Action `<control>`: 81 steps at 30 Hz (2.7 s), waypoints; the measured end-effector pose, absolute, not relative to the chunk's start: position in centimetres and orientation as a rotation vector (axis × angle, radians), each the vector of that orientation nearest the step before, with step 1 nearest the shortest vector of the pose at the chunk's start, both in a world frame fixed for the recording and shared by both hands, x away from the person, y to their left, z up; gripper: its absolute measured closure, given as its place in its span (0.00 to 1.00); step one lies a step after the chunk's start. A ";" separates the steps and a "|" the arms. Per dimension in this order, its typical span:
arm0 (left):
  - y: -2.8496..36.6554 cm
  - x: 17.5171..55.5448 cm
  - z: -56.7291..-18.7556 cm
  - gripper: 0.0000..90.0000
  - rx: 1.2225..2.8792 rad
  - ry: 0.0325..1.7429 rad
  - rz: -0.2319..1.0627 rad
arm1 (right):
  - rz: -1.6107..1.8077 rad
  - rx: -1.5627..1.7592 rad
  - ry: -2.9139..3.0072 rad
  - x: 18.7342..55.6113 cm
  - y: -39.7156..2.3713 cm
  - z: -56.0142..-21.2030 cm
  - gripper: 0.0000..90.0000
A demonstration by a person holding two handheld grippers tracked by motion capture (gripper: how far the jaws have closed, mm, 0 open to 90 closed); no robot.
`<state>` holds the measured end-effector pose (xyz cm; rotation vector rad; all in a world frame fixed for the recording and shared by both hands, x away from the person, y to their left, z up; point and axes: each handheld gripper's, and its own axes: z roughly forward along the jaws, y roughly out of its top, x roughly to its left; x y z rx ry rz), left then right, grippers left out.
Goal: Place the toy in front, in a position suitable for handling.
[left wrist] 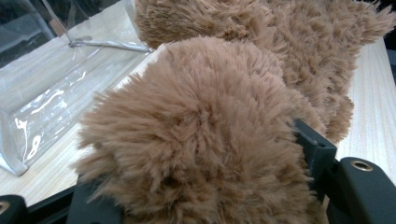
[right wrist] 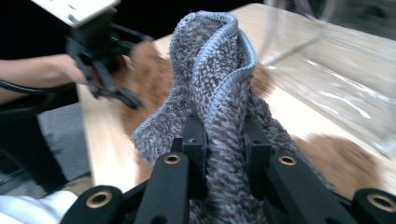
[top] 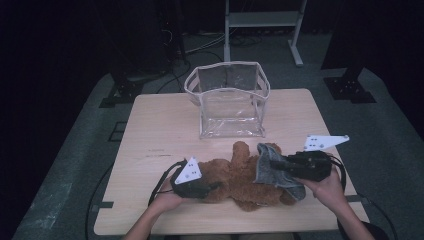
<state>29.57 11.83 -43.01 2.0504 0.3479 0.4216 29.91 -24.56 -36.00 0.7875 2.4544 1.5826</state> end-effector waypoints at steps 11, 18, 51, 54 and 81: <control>10.4 28.5 -43.5 0.41 2.031 0.304 0.477 | 1.389 0.911 2.422 32.6 -23.4 -38.6 0.82; 10.4 28.4 -43.4 0.41 2.029 0.297 0.485 | 1.362 1.096 2.348 34.8 -26.6 -39.4 0.83; 9.9 28.3 -43.4 0.39 2.039 0.274 0.494 | 1.404 0.752 2.533 32.4 -19.0 -37.1 0.84; 9.9 28.3 -43.4 0.39 2.039 0.276 0.493 | 1.373 0.827 2.521 33.4 -19.8 -38.0 0.84; 9.8 28.6 -43.4 0.39 2.032 0.301 0.473 | 1.444 0.929 2.410 31.6 -23.2 -37.7 0.84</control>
